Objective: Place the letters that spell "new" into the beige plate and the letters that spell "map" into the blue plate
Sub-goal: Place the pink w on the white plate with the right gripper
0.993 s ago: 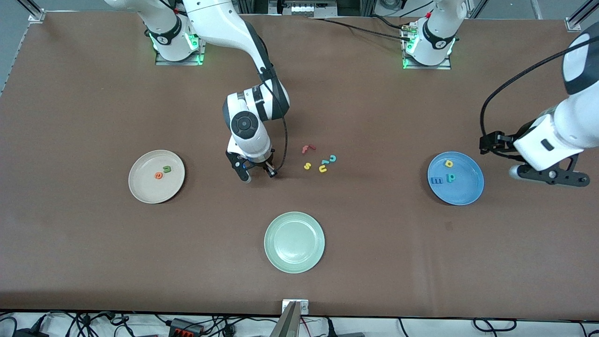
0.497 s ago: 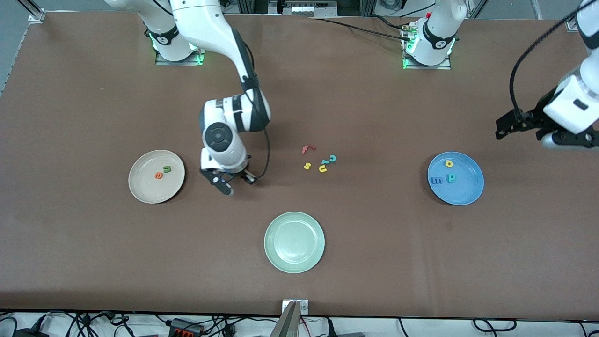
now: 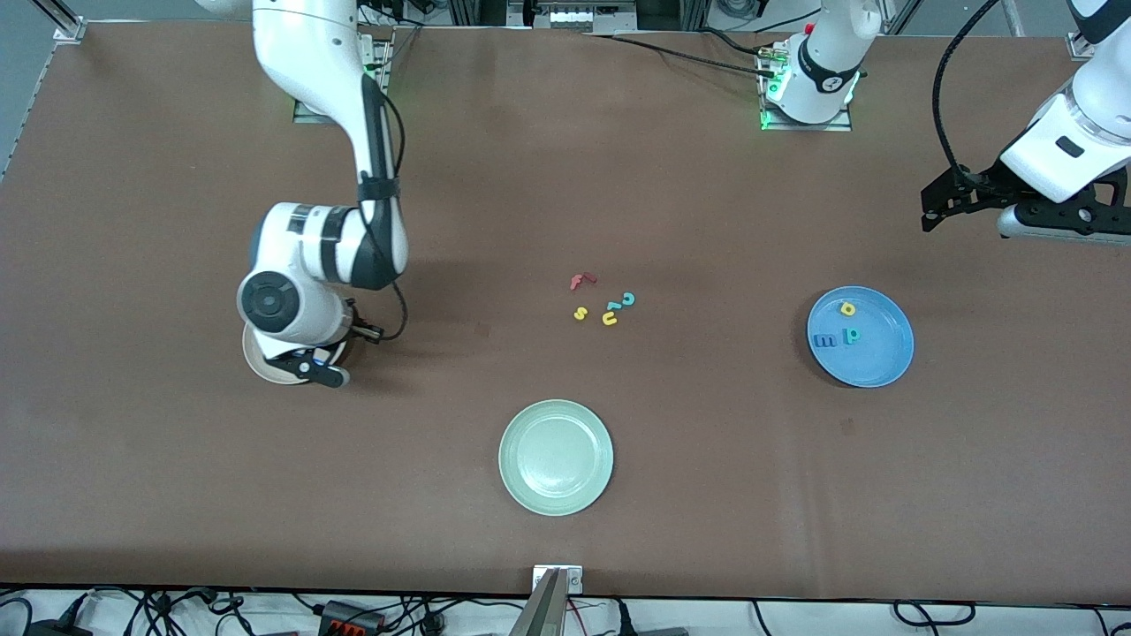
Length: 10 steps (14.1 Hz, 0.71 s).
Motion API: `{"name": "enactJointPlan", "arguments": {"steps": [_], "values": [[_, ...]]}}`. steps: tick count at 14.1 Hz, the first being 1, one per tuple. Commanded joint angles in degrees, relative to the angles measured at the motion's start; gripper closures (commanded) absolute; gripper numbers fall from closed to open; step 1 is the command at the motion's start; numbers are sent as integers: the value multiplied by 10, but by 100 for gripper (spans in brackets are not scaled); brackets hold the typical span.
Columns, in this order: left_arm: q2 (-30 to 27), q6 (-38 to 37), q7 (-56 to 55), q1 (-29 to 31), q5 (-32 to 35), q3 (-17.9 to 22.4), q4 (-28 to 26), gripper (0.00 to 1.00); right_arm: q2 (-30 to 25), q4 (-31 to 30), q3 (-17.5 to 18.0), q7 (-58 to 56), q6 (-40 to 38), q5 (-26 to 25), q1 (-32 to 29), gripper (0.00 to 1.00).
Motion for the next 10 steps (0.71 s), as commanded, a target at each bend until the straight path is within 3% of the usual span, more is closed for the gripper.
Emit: {"name": "enactJointPlan", "arguments": {"steps": [1, 5, 8, 10], "values": [[21, -20, 26, -9, -6, 11, 36, 0, -4, -38, -19, -114, 5, -1, -14, 88], [26, -32, 29, 0, -7, 10, 36, 0, -3, -55, -18, -232, 16, 1, -68, 88], [26, -38, 28, 0, -14, 6, 37, 0, 2, -82, -12, -295, 74, 6, -90, 87], [26, -38, 29, -1, -14, 4, 37, 0, 2, -90, 3, -309, 95, 7, -104, 75]]}}
